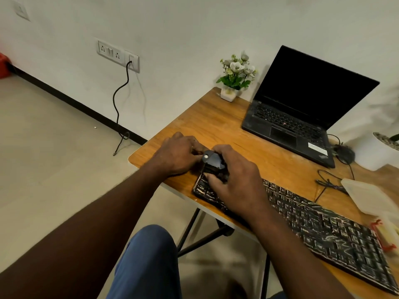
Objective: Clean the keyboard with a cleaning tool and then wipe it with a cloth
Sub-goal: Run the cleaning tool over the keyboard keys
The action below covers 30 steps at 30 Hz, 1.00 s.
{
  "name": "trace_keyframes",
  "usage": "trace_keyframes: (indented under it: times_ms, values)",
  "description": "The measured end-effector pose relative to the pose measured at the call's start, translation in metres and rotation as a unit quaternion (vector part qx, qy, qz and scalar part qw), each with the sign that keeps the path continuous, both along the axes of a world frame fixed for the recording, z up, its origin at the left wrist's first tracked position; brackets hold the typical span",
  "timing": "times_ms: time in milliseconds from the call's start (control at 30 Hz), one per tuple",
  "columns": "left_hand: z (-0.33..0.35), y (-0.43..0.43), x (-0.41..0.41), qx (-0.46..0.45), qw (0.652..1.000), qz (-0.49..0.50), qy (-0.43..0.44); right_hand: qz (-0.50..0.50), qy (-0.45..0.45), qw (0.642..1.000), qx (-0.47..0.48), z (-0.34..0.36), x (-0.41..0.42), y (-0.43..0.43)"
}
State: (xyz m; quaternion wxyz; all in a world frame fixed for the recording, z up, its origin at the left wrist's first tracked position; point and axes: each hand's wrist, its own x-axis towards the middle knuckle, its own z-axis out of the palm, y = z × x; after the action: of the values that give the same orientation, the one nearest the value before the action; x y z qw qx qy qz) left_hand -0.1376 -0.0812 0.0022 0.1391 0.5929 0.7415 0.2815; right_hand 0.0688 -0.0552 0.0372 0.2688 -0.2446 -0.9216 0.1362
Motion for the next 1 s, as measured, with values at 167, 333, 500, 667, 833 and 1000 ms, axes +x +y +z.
trace_keyframes:
  times_ms: [167,333,500,667,833,1000]
  values:
    - [-0.007,0.003,-0.004,0.016,1.000,-0.016,0.005,-0.024,-0.031,0.999,-0.038,0.017,0.047,0.017]
    - [-0.008,0.004,-0.006,0.024,0.999,-0.028,0.000,-0.053,0.018,0.991,-0.120,0.034,0.062,0.041]
    - [-0.007,0.004,-0.005,0.016,0.999,-0.033,0.006,-0.013,-0.034,0.990,-0.137,0.036,0.037,0.053]
    - [-0.008,0.004,-0.006,0.015,0.999,-0.032,0.008,0.050,-0.116,0.982,-0.138,0.047,0.030,0.052]
    - [-0.005,0.002,-0.004,0.010,0.999,-0.031,0.006,0.029,-0.146,0.986,-0.074,0.052,0.018,0.062]
    - [-0.003,0.001,-0.005,0.012,1.000,-0.024,0.005,0.062,-0.181,0.978,-0.080,0.057,0.014,0.064]
